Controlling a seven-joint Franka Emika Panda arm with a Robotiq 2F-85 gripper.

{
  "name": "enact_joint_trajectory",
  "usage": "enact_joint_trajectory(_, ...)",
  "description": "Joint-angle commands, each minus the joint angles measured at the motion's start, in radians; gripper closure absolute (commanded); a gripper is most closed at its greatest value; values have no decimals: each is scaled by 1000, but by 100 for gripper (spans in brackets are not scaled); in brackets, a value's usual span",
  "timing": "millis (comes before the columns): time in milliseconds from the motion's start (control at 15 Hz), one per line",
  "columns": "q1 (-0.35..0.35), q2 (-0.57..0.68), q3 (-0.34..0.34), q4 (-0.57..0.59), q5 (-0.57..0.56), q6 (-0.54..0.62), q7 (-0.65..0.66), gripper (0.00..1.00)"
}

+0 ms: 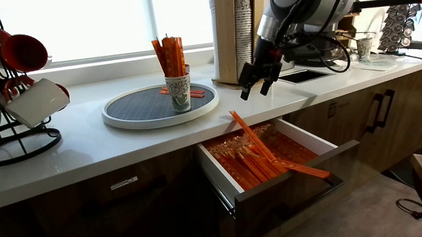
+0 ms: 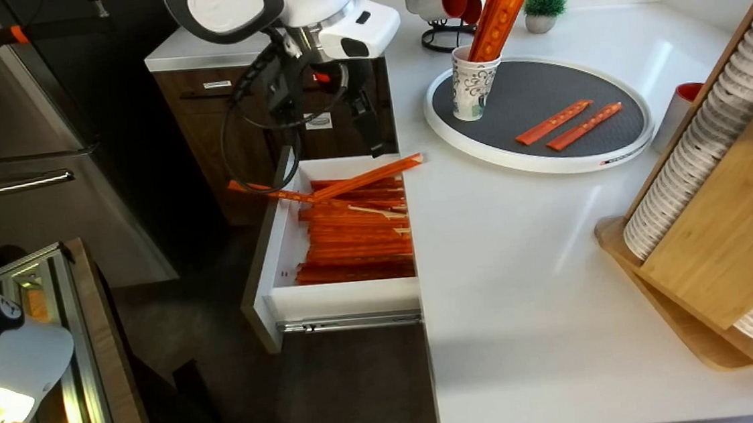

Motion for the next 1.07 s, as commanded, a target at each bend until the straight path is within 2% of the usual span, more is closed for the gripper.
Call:
enact_joint_trajectory(0, 70, -51, -62, 45, -110, -144, 146, 8)
enact_joint_trajectory(67, 80, -57, -67, 53, -125, -164, 174, 13)
enact_joint_trajectory(267, 87, -68, -58, 52, -128, -184, 201, 14)
enact_joint_trajectory(467, 89, -68, -51, 33, -114, -163, 193, 11)
enact_joint_trajectory(600, 84, -60, -47, 16, -103, -137, 179, 7)
enact_joint_trajectory(667, 81, -52, -44, 4, -98, -114, 171, 3)
enact_joint_trajectory(800, 76, -46, -40, -16, -85, -97, 161, 0)
enact_joint_trajectory(867, -111, -82, 148, -28, -149, -69, 200, 0)
enact_joint_trajectory(933, -155, -75, 194, -35, -136, -55, 190, 0)
enact_joint_trajectory(1000, -233, -72, 277, -49, -131, -26, 186, 0)
